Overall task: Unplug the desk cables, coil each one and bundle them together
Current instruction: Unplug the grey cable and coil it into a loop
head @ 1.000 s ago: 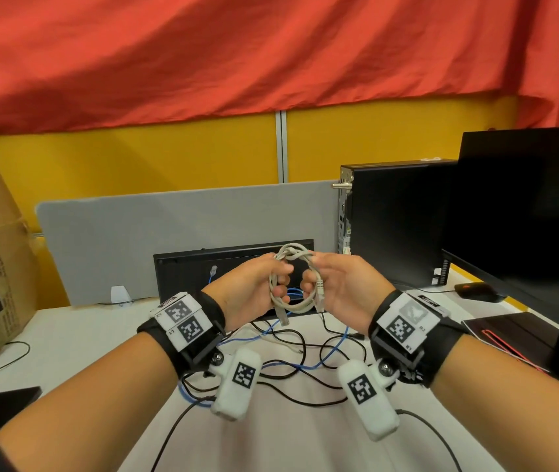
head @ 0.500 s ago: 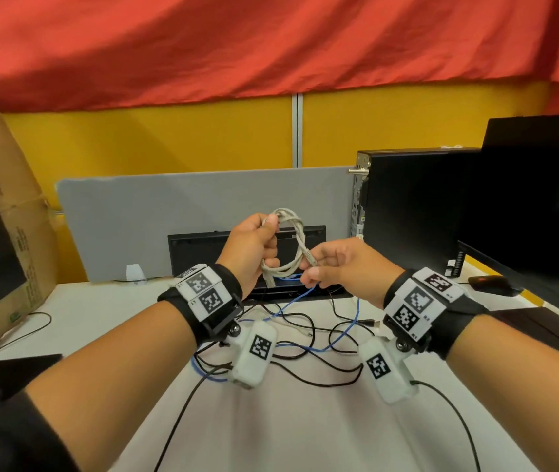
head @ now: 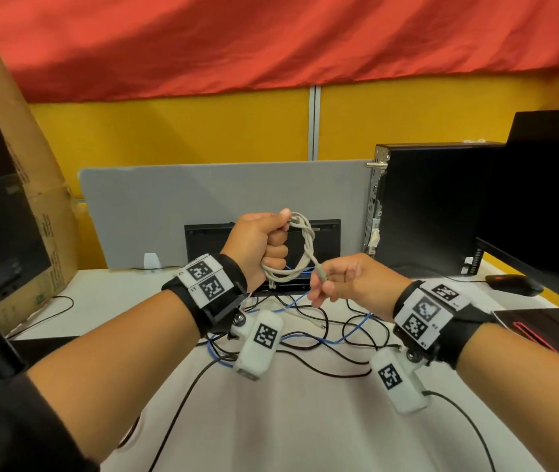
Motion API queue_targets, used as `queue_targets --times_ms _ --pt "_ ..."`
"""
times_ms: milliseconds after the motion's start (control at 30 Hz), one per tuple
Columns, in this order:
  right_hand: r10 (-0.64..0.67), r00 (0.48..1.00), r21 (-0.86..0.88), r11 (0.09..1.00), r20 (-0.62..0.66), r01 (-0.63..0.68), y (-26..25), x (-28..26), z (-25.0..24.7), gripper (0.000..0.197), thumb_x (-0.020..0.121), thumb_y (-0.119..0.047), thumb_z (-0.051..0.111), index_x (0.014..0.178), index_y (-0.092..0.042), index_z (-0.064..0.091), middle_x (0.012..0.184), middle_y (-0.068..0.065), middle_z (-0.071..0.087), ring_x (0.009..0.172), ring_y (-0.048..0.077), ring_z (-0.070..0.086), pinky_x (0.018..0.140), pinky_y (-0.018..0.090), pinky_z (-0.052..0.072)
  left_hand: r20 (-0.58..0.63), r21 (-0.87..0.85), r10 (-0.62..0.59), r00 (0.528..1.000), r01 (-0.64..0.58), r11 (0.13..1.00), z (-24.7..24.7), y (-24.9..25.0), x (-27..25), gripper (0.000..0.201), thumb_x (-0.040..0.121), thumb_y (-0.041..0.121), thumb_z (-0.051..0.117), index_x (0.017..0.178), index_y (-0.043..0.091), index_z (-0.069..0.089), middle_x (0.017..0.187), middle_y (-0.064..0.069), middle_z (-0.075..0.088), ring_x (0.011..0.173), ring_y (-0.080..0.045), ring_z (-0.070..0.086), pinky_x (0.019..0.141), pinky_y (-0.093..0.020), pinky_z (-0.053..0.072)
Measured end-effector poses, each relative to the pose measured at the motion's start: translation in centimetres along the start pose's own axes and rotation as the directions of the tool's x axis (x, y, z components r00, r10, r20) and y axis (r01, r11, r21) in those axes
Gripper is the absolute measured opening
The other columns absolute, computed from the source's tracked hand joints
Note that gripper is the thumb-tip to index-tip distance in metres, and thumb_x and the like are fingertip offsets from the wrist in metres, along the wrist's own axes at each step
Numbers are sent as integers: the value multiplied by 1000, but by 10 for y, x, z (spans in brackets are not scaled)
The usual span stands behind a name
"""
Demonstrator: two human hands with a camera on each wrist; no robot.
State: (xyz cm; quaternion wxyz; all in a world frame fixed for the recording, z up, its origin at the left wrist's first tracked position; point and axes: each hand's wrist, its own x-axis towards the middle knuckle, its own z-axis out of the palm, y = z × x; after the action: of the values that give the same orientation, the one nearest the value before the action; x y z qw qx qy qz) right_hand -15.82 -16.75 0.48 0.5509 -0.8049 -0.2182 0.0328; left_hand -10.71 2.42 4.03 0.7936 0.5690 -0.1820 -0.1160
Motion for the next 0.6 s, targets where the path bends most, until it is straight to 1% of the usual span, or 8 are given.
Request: queue_targets --times_ms 67,133,233,333,400,433,500,600 --pt "-1 1000 19 1000 -16 1 4 8 8 14 92 4 55 95 -5 65 92 10 72 83 23 70 72 24 49 33 -89 -56 998 59 994 -6 -2 -1 31 101 24 46 71 14 46 50 7 23 37 -5 18 34 -15 18" --pt "24 1000 120 993 -8 -23 6 16 15 15 92 3 55 96 -6 65 95 8 73 84 21 70 74 26 50 53 -172 -103 993 111 979 -13 -2 -1 31 101 29 44 74 14 46 49 8 24 36 -4 20 33 -17 21" --pt "105 994 323 940 35 -110 3 30 24 14 93 2 54 100 -4 65 99 11 73 83 20 69 74 28 54 21 -148 -90 996 92 985 -30 2 -3 27 103 26 43 80 12 49 54 5 26 40 -4 25 38 -18 31" --pt "234 972 346 913 -11 -216 0 44 34 15 92 1 55 102 -1 67 101 16 73 81 21 70 73 28 54 -31 38 -97 995 98 995 -51 9 -10 14 102 8 41 95 4 53 66 -3 40 52 -10 40 53 -25 49" --pt "295 955 341 903 -45 -262 -1 52 44 15 90 1 57 101 0 68 100 17 74 80 22 71 72 28 54 -97 253 -116 989 137 958 -66 11 -18 15 98 -1 44 105 1 57 74 -7 52 63 -15 52 66 -30 54" --pt "320 946 342 895 -48 -286 -2 56 50 15 89 1 57 100 1 68 99 18 74 79 23 71 71 29 54 -151 370 -110 982 160 915 -73 11 -22 16 97 -2 47 106 2 60 76 -7 56 64 -15 56 66 -28 56" --pt "367 929 345 877 -36 -333 -4 62 64 18 89 1 55 102 2 67 97 18 74 80 24 71 71 31 54 -252 524 -80 964 205 826 -86 12 -30 13 95 1 56 102 3 66 73 -5 61 55 -9 61 57 -24 57" --pt "447 893 303 859 -47 -413 -7 74 88 21 92 -5 52 107 4 64 95 19 74 79 25 70 69 34 55 -391 577 -66 918 300 759 -108 16 -39 10 92 10 64 94 1 68 74 -7 66 55 -11 63 61 -29 60"
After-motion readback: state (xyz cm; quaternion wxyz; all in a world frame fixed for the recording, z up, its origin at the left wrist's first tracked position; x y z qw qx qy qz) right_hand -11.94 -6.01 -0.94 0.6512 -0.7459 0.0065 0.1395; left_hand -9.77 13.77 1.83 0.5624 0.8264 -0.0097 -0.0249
